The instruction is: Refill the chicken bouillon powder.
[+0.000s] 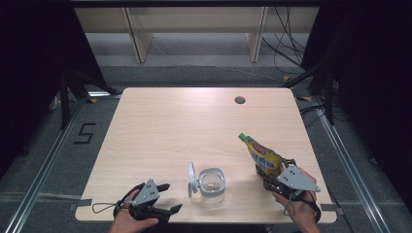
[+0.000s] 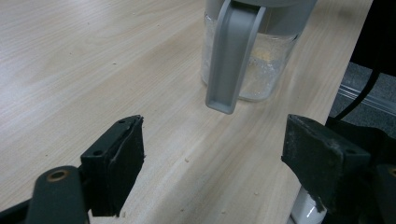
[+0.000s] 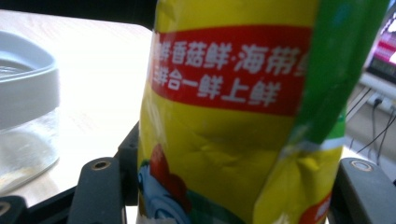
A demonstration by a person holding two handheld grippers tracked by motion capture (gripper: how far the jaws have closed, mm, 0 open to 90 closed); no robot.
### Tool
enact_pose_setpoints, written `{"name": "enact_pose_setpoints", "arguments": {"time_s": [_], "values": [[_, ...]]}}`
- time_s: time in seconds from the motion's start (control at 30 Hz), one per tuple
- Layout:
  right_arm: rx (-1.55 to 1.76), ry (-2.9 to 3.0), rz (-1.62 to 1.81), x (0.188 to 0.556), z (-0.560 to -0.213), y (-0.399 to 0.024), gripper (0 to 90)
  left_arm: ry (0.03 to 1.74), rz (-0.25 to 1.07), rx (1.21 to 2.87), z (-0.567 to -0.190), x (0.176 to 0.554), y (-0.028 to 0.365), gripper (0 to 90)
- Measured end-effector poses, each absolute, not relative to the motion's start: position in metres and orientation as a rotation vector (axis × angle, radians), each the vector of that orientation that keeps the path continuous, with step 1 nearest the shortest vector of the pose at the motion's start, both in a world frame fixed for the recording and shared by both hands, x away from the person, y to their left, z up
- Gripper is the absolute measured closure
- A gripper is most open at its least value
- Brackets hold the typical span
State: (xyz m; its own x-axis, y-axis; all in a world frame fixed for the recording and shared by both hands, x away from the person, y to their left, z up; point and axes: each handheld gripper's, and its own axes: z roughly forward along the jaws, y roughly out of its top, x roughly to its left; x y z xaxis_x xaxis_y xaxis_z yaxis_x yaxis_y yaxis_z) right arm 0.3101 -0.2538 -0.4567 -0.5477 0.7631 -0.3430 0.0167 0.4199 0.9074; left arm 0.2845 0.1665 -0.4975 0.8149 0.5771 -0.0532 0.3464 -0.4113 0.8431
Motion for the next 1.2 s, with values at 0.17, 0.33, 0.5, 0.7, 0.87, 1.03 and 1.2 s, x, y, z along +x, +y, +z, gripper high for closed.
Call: {"name": "enact_pose_setpoints", "arguments": {"time_s": [0.17,0.33,0.5,0.7,0.87,1.03,1.2], "values": [[0.56,1.885,1.15,0.295,-0.449,-0.247,37.9,0.659,0.315,2.038,-0.497,0.285,0.167,20.5],[0.446,1.91,1.068,0.28,-0.446,-0.237,37.9,0.66,0.301,2.043,-0.497,0.285,0.168,20.5],[0.349,1.919,0.981,0.269,-0.447,-0.227,38.0,0.668,0.293,2.043,-0.497,0.285,0.167,20.5],[0.247,1.915,0.843,0.262,-0.446,-0.221,38.0,0.702,0.278,2.027,-0.498,0.284,0.167,20.5],[0.172,1.905,0.743,0.257,-0.447,-0.216,38.0,0.704,0.277,2.024,-0.498,0.284,0.167,20.5],[0.099,1.862,0.64,0.253,-0.449,-0.212,38.1,0.682,0.302,2.03,-0.497,0.286,0.169,20.5],[0.008,1.816,0.511,0.247,-0.45,-0.207,38.2,0.68,0.293,2.034,-0.498,0.286,0.168,20.5]]}}
